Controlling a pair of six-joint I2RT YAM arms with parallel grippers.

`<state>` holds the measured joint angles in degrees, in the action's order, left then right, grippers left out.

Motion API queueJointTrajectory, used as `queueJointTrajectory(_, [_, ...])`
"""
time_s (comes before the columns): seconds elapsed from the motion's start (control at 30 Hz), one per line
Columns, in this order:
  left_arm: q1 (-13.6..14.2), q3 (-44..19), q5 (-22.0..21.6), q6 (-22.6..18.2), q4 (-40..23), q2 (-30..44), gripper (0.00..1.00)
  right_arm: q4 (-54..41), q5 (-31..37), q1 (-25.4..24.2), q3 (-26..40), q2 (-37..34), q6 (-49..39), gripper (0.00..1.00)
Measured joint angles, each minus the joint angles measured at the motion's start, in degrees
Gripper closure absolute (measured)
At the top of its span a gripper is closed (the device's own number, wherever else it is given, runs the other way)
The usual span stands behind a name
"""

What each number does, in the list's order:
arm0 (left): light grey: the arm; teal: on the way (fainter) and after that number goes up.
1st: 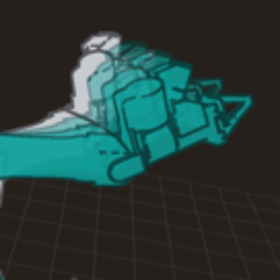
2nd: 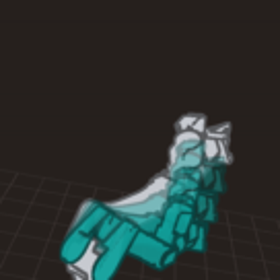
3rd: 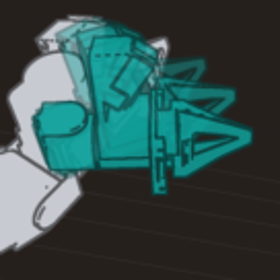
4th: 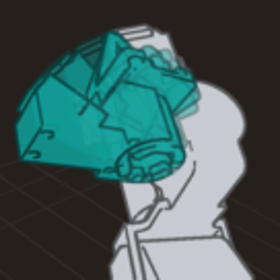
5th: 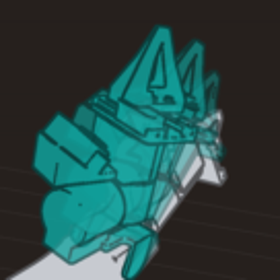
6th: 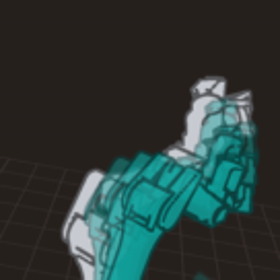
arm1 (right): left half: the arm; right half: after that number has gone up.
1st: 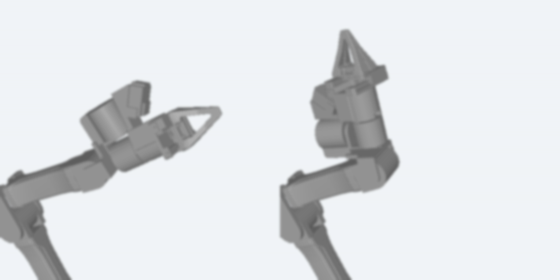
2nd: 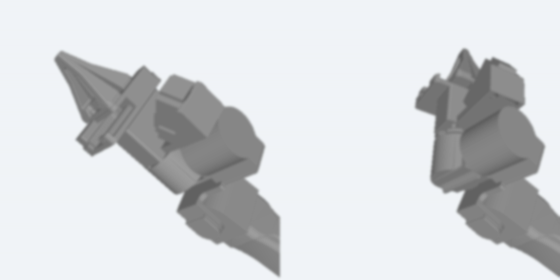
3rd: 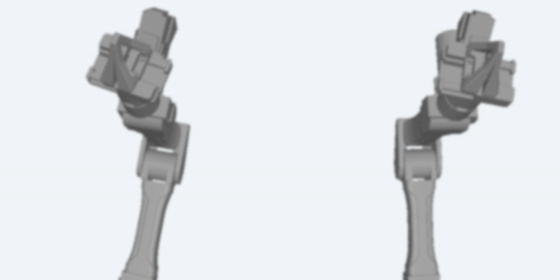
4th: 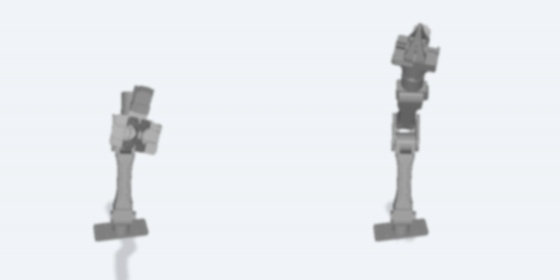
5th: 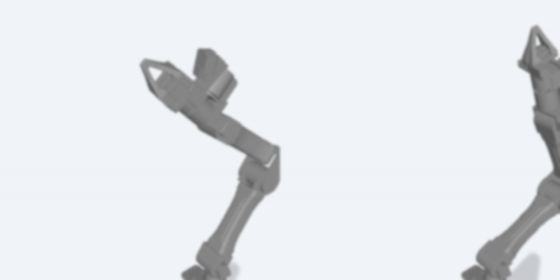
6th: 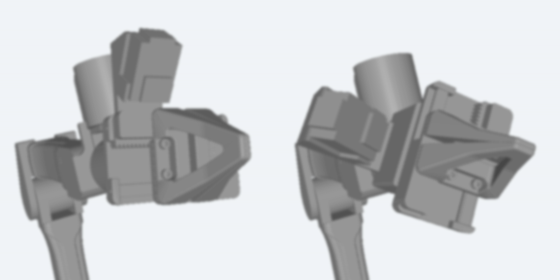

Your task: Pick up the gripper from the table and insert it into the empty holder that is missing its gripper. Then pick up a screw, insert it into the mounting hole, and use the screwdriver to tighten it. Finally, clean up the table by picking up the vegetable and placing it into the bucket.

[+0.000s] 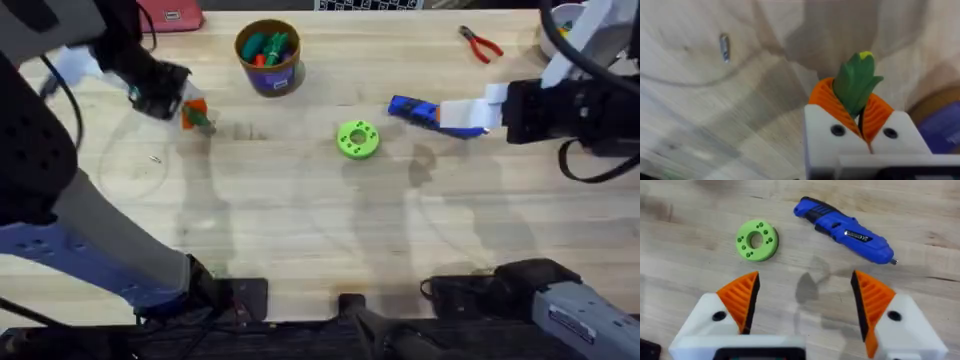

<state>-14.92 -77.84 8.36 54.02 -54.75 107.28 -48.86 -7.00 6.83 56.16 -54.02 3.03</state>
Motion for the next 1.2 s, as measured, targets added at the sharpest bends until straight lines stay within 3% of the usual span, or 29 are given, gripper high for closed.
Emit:
queueJointTrajectory(0.17, [0.87,-9.63,-0.01,-10.76,-1.84,-0.01,0.97,0.0,0.02,0.0,0.0,0.01,0.0,0.008])
queueJointTrajectory(0.3, [3.31,-16.7,-0.02,-18.52,-2.41,-0.61,0.97,0.0,0.0,0.0,0.0,0.01,0.01,0.008])
queueJointTrajectory(0.47, [9.07,-24.25,-0.02,-28.72,-2.24,-1.89,0.97,0.0,0.02,0.0,0.0,0.0,0.02,0.008])
queueJointTrajectory(0.63, [17.21,-26.15,-0.18,-36.86,-0.43,-2.82,0.97,0.0,0.02,0.0,0.0,0.0,0.0,0.008])
queueJointTrajectory(0.77, [22.24,-26.15,-1.78,-39.49,0.83,-1.74,0.97,0.0,0.02,0.0,0.0,0.0,0.0,0.008])
queueJointTrajectory(0.87, [24.27,-26.15,-4.27,-40.56,2.93,-0.04,0.97,0.0,0.02,0.0,0.0,0.0,0.0,0.008])
queueJointTrajectory(1.2, [25.16,-26.15,-10.02,-44.39,2.98,4.59,0.97,0.0,0.02,0.0,0.0,0.01,0.01,0.008])
